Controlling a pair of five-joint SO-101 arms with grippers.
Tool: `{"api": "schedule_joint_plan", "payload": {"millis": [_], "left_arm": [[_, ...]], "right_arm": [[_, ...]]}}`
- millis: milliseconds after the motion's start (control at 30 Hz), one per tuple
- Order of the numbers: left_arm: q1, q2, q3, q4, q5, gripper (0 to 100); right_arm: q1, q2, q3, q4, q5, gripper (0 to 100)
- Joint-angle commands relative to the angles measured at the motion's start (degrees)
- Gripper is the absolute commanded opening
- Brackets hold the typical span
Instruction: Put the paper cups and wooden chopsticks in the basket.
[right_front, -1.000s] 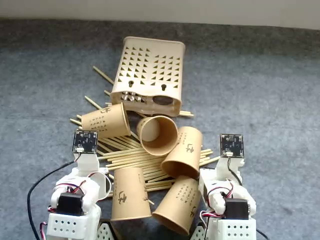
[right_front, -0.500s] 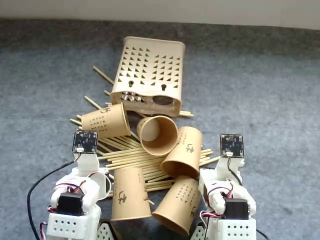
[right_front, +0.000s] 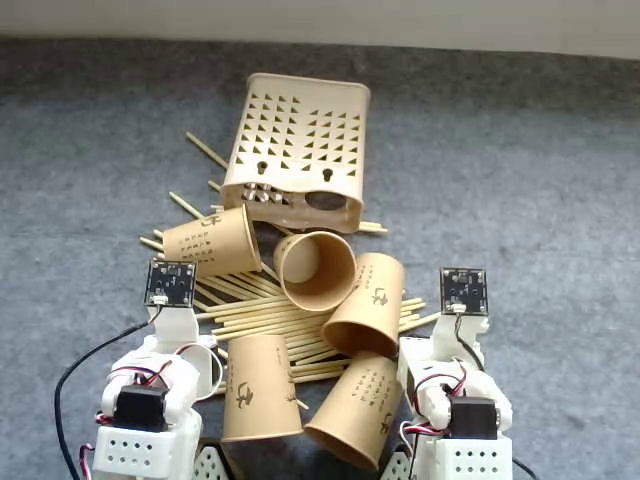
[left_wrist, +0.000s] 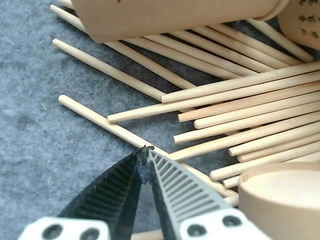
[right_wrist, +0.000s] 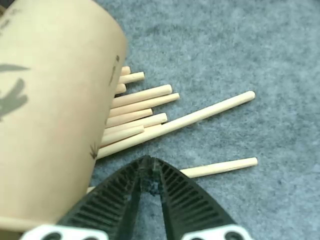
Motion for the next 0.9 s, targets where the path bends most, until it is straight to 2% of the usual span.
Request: {"api": "schedule_joint_plan", "payload": {"millis": [0, 367, 567, 733, 800, 867], "left_arm": [[1.19, -0.4, 1.19, 0.09, 0.35, 1], [1.1, -0.4, 1.19, 0.09, 0.44, 1], [1.1, -0.4, 1.19, 0.09, 0.35, 1], [1.19, -0.4, 1.19, 0.09, 0.35, 1], [1.19, -0.4, 1.1, 0.09, 0.35, 1], [1.19, -0.4, 1.1, 0.09, 0.35, 1]], "right_arm": [[-1.1, -0.75, 8.84, 0.31, -0.35, 0.5], [-1.19, -0.84, 8.22, 0.04, -0.26, 0.6], [7.78, -0.84, -2.24, -0.04, -0.26, 0.6], [7.6, -0.84, -10.77, -0.04, -0.26, 0.6], [7.69, -0.84, -14.46, -0.48, 2.29, 0.6], [7.69, -0.84, -17.8, -0.84, 8.26, 0.5]]}}
